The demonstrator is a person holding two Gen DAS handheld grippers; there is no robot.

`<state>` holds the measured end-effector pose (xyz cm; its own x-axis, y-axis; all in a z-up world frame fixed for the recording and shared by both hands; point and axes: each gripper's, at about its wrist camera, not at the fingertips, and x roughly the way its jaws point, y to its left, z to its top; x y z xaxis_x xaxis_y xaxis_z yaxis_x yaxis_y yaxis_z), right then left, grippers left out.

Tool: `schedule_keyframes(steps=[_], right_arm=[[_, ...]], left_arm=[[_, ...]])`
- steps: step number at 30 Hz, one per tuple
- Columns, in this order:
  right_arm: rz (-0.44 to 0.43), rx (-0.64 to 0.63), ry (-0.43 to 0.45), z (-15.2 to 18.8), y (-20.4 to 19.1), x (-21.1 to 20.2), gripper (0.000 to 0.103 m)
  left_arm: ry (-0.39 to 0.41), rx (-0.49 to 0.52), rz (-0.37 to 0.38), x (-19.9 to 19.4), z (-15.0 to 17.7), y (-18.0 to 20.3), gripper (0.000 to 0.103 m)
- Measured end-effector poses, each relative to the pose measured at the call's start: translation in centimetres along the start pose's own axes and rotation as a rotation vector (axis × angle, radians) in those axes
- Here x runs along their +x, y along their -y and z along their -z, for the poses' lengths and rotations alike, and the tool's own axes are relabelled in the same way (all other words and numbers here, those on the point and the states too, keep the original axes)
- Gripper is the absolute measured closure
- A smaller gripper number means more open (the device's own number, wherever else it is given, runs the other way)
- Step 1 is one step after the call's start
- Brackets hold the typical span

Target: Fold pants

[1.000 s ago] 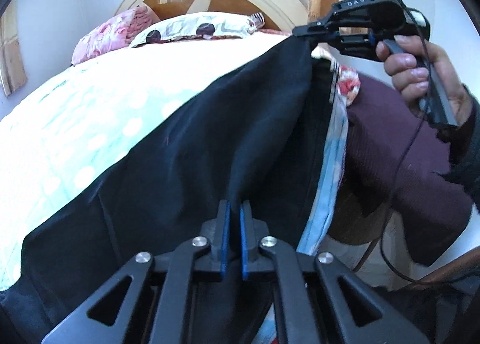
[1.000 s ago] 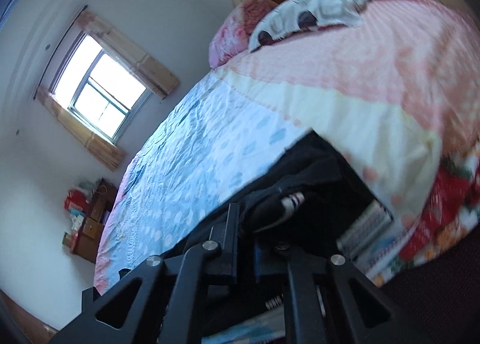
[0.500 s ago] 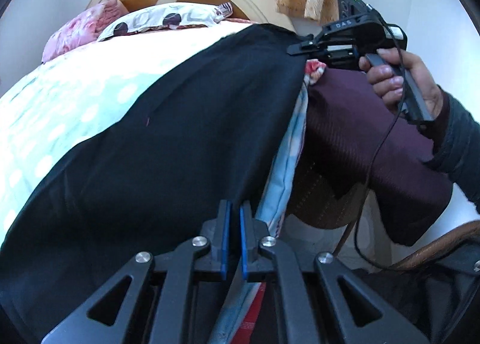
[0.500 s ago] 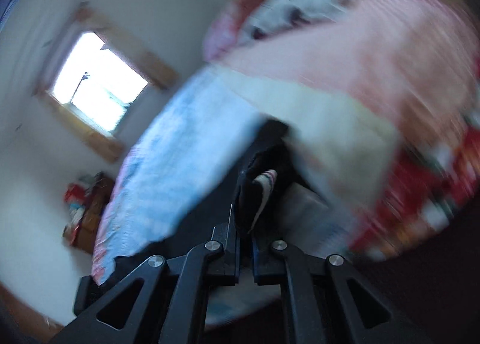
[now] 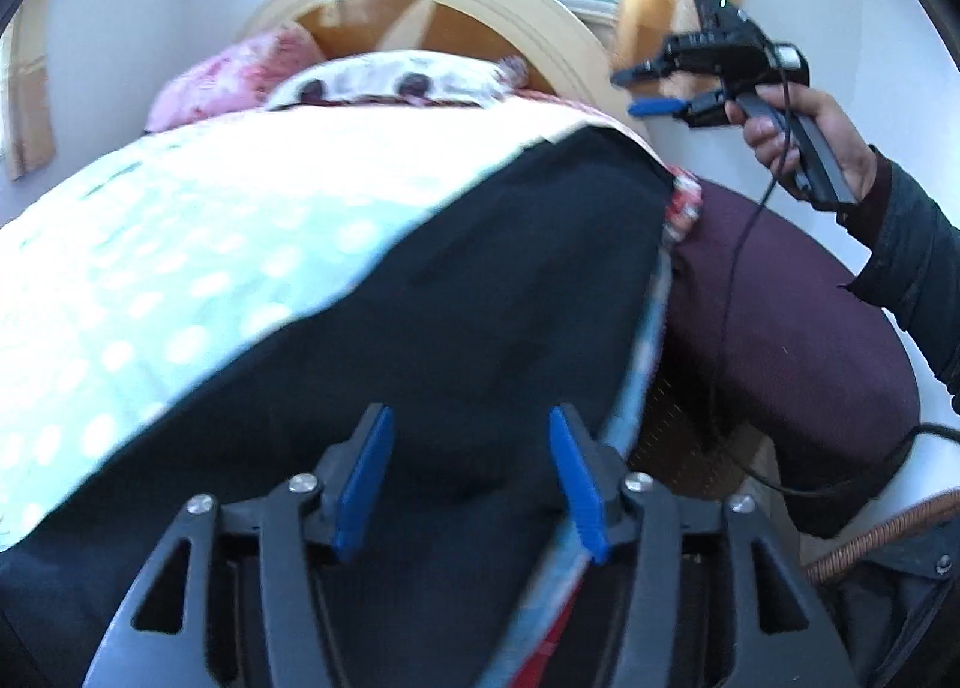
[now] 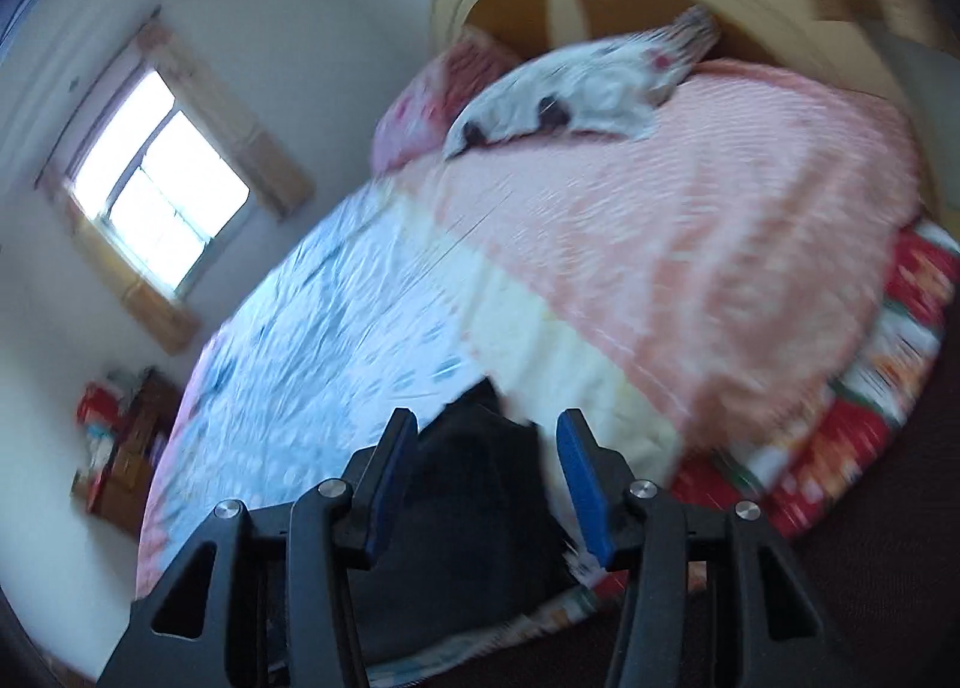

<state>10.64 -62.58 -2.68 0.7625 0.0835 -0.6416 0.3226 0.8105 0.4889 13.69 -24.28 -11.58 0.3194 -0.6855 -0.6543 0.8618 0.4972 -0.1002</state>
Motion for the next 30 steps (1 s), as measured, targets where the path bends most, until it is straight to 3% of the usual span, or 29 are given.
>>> schedule_keyframes(steps=[5,7,10,18,21,24,25,26,27,30], right_arm=[[0.021,-0.064,-0.205,-1.0,-1.5,5.8,0.055],[0.068,-0.102,-0.271,-0.6,-1.9,7.5,0.078],[0.06,-0.142,-0.257,-0.3,-2.3,7.5,0.09],[0.055,-0.253,-0.069,-1.4,-5.8,4.9,0.093],[0.11,-0.258,-0.097,-1.5,-5.3,6.6,0.093],[0.17,-0.228,-0.18,-1.1,-3.3,9.6,0.084],[0.194,-0.207,-0.188,-1.1,-2.5,10.1,0.061],[0.223,-0.192,-0.162,-1.1,-2.0,9.8,0.052],[0.233,-0.185,-0.132,-1.1,-1.8,9.1,0.047],[0.202,-0.181,-0.079,-0.6,-2.3,6.3,0.047]], left_arm=[[0.01,-0.059,-0.059,-0.1,0.2,-3.4,0.04],[-0.015,-0.076,-0.093,0.4,0.4,-4.7,0.04],[-0.027,-0.109,-0.104,0.8,0.6,-6.0,0.04],[-0.05,-0.127,-0.146,2.3,0.6,-6.3,0.04],[-0.062,-0.127,-0.159,3.0,0.8,-6.2,0.039],[-0.061,-0.11,-0.175,3.1,0.7,-5.8,0.039],[-0.059,-0.104,-0.179,2.9,0.7,-5.6,0.039],[-0.053,-0.098,-0.181,2.6,0.7,-5.4,0.039],[-0.048,-0.089,-0.181,2.3,0.6,-5.1,0.039],[-0.029,-0.039,-0.198,1.7,0.9,-3.7,0.031]])
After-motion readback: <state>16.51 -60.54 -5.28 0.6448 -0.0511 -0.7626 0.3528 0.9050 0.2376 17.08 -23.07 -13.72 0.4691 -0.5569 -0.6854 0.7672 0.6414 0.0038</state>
